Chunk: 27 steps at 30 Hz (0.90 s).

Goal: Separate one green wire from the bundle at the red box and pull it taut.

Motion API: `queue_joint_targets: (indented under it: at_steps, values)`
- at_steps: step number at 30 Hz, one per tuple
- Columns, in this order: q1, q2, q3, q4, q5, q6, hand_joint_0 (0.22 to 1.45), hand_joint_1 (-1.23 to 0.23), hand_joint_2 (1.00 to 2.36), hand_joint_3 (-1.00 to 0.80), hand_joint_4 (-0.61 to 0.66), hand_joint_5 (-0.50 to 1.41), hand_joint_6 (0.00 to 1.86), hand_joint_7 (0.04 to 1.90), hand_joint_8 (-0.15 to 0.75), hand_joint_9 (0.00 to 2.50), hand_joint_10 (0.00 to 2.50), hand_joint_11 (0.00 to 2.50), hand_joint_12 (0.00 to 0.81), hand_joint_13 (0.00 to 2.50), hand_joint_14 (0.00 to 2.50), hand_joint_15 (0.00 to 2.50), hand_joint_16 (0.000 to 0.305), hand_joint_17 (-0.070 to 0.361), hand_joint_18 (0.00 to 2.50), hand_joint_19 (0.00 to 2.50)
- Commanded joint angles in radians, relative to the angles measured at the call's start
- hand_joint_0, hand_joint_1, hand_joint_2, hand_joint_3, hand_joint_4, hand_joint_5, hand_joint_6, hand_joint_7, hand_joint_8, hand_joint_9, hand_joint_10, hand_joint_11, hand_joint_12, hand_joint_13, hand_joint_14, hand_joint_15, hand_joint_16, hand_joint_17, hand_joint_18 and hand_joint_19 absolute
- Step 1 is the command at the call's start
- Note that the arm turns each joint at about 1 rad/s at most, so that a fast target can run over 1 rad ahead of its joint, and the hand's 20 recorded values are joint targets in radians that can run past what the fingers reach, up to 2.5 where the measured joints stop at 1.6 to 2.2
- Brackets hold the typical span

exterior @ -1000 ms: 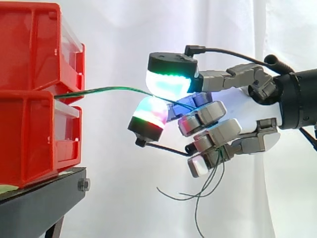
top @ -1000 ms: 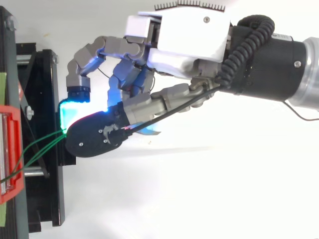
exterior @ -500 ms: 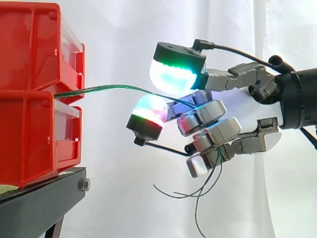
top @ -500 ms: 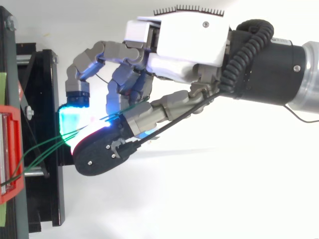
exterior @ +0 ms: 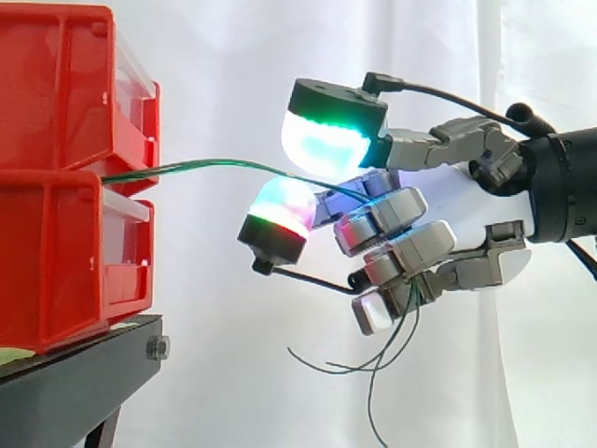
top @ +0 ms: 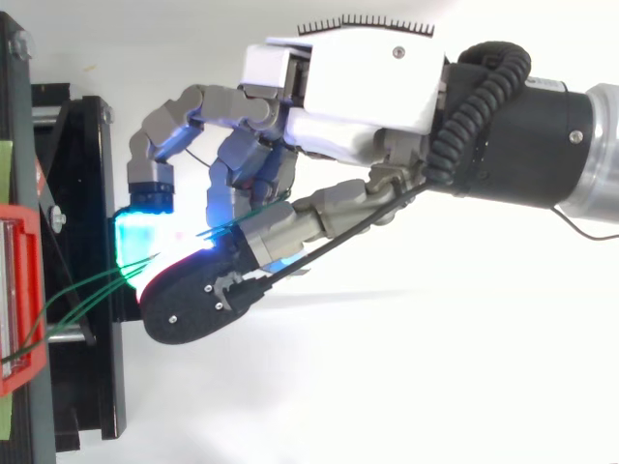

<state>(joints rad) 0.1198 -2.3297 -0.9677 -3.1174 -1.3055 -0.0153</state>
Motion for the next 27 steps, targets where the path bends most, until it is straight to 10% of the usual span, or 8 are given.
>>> queue_joint_targets:
  at_steps: [1, 27]
  values:
    - [0.001, 0.000, 0.001, 0.000, -0.001, 0.000, 0.59, -0.72, 1.01, -0.41, 0.17, -0.22, 0.87, 0.96, 0.281, 1.04, 0.79, 1.59, 0.343, 1.45, 0.00, 1.68, 0.058, 0.130, 0.95, 0.64]
    - [0.000, 0.015, 0.046, -0.136, -0.003, -0.017, 0.66, -0.79, 1.02, -0.26, 0.17, -0.23, 0.89, 0.97, 0.291, 1.04, 0.81, 1.60, 0.337, 1.45, 0.00, 1.67, 0.058, 0.129, 0.97, 0.62]
